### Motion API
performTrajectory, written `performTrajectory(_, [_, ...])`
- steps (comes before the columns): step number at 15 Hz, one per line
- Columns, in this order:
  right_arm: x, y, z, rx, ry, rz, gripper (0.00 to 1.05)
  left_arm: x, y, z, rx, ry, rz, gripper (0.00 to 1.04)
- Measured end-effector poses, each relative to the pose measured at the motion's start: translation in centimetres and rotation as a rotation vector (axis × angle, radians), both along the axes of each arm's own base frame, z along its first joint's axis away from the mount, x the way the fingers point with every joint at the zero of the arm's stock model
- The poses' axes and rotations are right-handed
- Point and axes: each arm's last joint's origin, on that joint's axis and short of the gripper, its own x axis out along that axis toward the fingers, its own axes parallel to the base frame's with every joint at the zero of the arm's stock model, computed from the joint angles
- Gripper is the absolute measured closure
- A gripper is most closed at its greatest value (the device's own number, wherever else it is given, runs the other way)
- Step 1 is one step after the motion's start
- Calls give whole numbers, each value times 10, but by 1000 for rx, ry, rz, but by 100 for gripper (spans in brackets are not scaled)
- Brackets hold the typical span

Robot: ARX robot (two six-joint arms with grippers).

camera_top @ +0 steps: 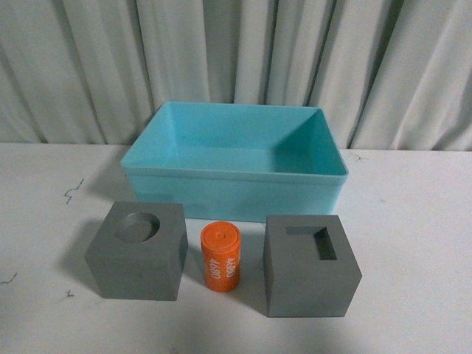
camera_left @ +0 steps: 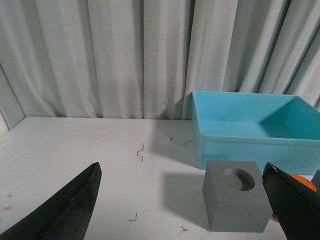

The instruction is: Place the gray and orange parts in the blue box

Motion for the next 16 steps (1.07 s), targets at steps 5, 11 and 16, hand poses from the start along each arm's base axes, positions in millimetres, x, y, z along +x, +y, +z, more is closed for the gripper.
performTrajectory(5, [17,-8,9,4,319,-175,6,0,0,0,0,-2,-2,7])
performTrajectory(11, [127,30,9,-153,371,152,6,0,0,0,0,0,-1,7])
performTrajectory(16, [162,87,-27,18,490,195,6,0,0,0,0,0,-1,7])
